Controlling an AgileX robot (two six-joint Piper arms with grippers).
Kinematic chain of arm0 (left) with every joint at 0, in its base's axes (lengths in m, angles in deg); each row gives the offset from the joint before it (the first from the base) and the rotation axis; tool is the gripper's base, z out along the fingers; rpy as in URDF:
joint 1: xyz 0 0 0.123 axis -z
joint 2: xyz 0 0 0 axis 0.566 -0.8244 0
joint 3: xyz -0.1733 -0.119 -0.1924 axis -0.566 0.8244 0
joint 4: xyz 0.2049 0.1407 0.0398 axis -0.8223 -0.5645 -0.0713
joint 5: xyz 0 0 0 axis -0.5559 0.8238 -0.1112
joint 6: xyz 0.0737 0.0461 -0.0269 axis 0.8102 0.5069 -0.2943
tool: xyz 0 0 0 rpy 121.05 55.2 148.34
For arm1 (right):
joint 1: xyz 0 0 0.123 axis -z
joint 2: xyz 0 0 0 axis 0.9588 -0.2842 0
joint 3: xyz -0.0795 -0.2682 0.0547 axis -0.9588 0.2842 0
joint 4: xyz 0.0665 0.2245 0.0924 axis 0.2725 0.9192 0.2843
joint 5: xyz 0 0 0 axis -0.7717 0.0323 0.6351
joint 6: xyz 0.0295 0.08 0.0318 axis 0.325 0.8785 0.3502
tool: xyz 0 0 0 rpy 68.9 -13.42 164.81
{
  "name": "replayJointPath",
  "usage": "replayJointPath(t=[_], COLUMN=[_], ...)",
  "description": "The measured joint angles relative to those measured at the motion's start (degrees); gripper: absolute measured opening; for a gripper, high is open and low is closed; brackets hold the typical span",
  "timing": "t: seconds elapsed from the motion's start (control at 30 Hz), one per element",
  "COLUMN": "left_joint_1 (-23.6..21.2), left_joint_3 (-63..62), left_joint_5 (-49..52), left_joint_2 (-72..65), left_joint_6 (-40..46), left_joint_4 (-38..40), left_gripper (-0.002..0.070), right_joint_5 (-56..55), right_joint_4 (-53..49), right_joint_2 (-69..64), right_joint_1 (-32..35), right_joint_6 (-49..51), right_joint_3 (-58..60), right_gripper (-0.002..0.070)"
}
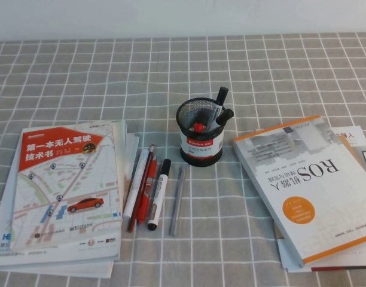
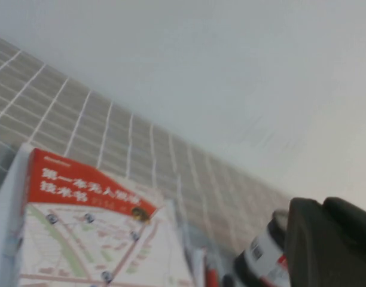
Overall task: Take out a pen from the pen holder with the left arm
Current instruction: 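Take a marker out of the pen holder and lay it on the table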
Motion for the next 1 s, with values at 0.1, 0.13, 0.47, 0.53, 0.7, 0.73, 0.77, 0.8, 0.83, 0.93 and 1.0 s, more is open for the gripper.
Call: replayJointPath(t=[0.1, 0.13, 0.47, 0.53, 0.7, 0.73, 0.77, 0.8, 0.83, 0.93, 1.0], left_joint_1=[0.0, 0.0, 0.0, 0.0, 0.0, 0.0, 0.0, 0.0, 0.0, 0.2, 1.2], left_joint_3=[-7.6, -8.5, -24.1, -25.4, -26.8, -26.9, -26.9, -26.9, -26.9, -26.9, -26.9], left_joint_5=[7.7, 8.5, 15.1, 15.3, 15.3, 15.3, 15.3, 15.3, 15.6, 16.1, 16.2], left_joint_2=[-6.6, -7.6, -31.3, -35.4, -46.0, -48.0, -49.5, -51.2, -52.9, -57.0, -59.3], left_joint_6=[6.8, 8.1, 42.3, 48.7, 66.3, 69.9, 73.0, 77.1, 81.2, 94.5, 103.7], left_joint_4=[-1.2, -1.2, 11.8, 16.4, 30.8, 33.9, 36.5, 39.8, 43.3, 53.9, 60.3], left_gripper=[-0.0002, -0.0002, -0.0002, -0.0002, -0.0002, -0.0002, -0.0001, 0.0002, 0.0008, 0.0053, 0.0103], right_joint_5=[0.0, 0.0, 0.0, 0.0, 0.0, 0.0, 0.0, 0.0, 0.0, 0.0, 0.0], right_joint_4=[0.0, 0.0, 0.0, 0.0, 0.0, 0.0, 0.0, 0.0, 0.0, 0.0, 0.0], right_joint_2=[0.0, 0.0, 0.0, 0.0, 0.0, 0.0, 0.0, 0.0, 0.0, 0.0, 0.0], right_joint_1=[0.0, 0.0, 0.0, 0.0, 0.0, 0.0, 0.0, 0.0, 0.0, 0.0, 0.0], right_joint_6=[0.0, 0.0, 0.0, 0.0, 0.0, 0.0, 0.0, 0.0, 0.0, 0.0, 0.0], right_joint_3=[0.0, 0.0, 0.0, 0.0, 0.0, 0.0, 0.0, 0.0, 0.0, 0.0, 0.0], right_gripper=[-0.0013, -0.0013, -0.0013, -0.0013, -0.0013, -0.0013, -0.0013, -0.0013, -0.0013, -0.0013, -0.0013])
